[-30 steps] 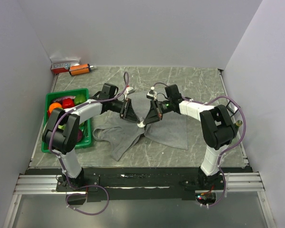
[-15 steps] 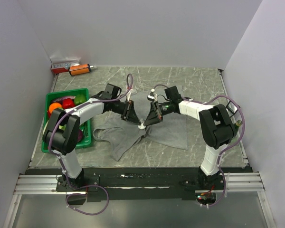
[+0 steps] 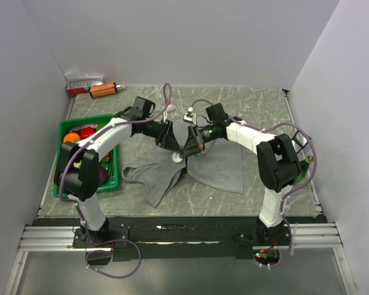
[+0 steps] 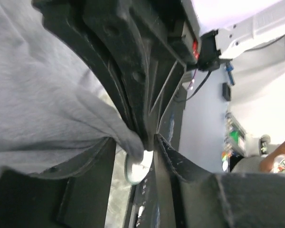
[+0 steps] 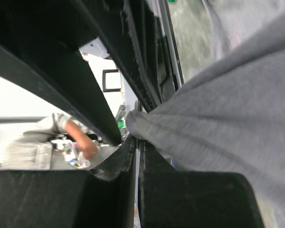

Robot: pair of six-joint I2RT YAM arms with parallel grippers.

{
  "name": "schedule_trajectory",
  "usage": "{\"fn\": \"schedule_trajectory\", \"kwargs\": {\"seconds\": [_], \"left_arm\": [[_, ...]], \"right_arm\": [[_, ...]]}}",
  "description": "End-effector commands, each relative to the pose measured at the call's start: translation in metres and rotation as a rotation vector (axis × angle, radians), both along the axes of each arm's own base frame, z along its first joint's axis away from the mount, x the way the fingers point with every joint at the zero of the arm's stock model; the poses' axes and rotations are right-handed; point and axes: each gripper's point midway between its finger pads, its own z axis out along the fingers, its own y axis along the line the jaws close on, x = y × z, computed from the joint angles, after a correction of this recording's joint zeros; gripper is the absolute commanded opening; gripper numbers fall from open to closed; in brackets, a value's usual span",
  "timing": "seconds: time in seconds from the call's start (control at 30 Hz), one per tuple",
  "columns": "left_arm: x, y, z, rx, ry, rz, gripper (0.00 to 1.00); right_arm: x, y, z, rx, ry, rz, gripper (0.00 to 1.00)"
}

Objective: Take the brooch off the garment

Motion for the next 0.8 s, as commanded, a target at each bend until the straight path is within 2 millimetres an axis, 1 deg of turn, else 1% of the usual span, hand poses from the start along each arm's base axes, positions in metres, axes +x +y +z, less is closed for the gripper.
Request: {"fn": "schedule_trajectory", "kwargs": {"seconds": [0.0, 0.03, 0.07, 0.1, 0.13, 0.2, 0.23, 0.27, 0.37, 0.4, 0.47, 0.5, 0.53, 0.57, 0.6, 0.63, 0.67, 0.7, 0.73, 0.77], "left_arm": [[0.014, 0.018, 0.031, -0.052, -0.135, -0.054, 0.44], [0.018, 0.022, 0.029, -0.031, -0.165, -0.031, 0.45], [0.026, 0.027, 0.030, -0.028, -0.188, -0.003, 0.45], [0.030, 0.028, 0.032, -0.027, -0.206, 0.019, 0.46], [0.042, 0.030, 0.034, -0.021, -0.252, 0.065, 0.47], [0.054, 0.033, 0.036, -0.007, -0.289, 0.115, 0.48], [0.057, 0.033, 0.037, -0.005, -0.313, 0.123, 0.50], [0.063, 0.032, 0.037, -0.004, -0.344, 0.137, 0.50], [0.067, 0.029, 0.034, 0.000, -0.365, 0.149, 0.51], [0.068, 0.028, 0.036, -0.011, -0.381, 0.148, 0.51], [0.066, 0.026, 0.029, -0.009, -0.385, 0.142, 0.51], [0.065, 0.021, 0.027, -0.015, -0.404, 0.132, 0.51], [0.060, 0.019, 0.020, -0.015, -0.408, 0.124, 0.52], [0.054, 0.011, 0.017, -0.024, -0.418, 0.104, 0.52], [0.060, 0.005, 0.017, -0.031, -0.470, 0.115, 0.52], [0.059, 0.001, 0.006, -0.021, -0.458, 0.126, 0.52], [0.059, -0.009, 0.002, -0.016, -0.477, 0.134, 0.51], [0.064, -0.014, 0.002, -0.023, -0.483, 0.169, 0.51], [0.076, -0.018, 0.000, -0.030, -0.504, 0.236, 0.51], [0.080, -0.024, -0.001, -0.040, -0.512, 0.258, 0.51]], "right_arm": [[0.008, 0.000, 0.017, 0.035, -0.136, 0.053, 0.00], [0.003, -0.005, 0.007, -0.045, -0.099, 0.045, 0.00], [0.004, -0.007, 0.003, -0.069, -0.119, 0.047, 0.00], [0.003, -0.010, 0.000, -0.086, -0.140, 0.052, 0.00], [0.001, -0.016, -0.003, -0.129, -0.131, 0.038, 0.00], [-0.003, -0.025, -0.010, -0.175, -0.116, 0.016, 0.00], [-0.003, -0.031, -0.007, -0.185, -0.132, 0.000, 0.00], [-0.005, -0.036, -0.011, -0.223, -0.128, -0.007, 0.00], [-0.011, -0.053, -0.014, -0.292, -0.138, -0.020, 0.00], [-0.011, -0.058, -0.018, -0.325, -0.155, -0.018, 0.00], [-0.015, -0.070, -0.032, -0.434, -0.159, -0.019, 0.00], [-0.017, -0.085, -0.048, -0.545, -0.153, -0.029, 0.00], [-0.018, -0.091, -0.052, -0.591, -0.158, -0.034, 0.00], [-0.018, -0.099, -0.057, -0.646, -0.162, -0.048, 0.00], [-0.020, -0.109, -0.065, -0.726, -0.145, -0.074, 0.00], [-0.022, -0.112, -0.064, -0.747, -0.146, -0.086, 0.00], [-0.025, -0.115, -0.063, -0.761, -0.134, -0.089, 0.00], [-0.033, -0.118, -0.064, -0.786, -0.091, -0.090, 0.00], [-0.037, -0.124, -0.065, -0.823, -0.076, -0.095, 0.00], [-0.041, -0.128, -0.067, -0.851, -0.053, -0.096, 0.00]]}}
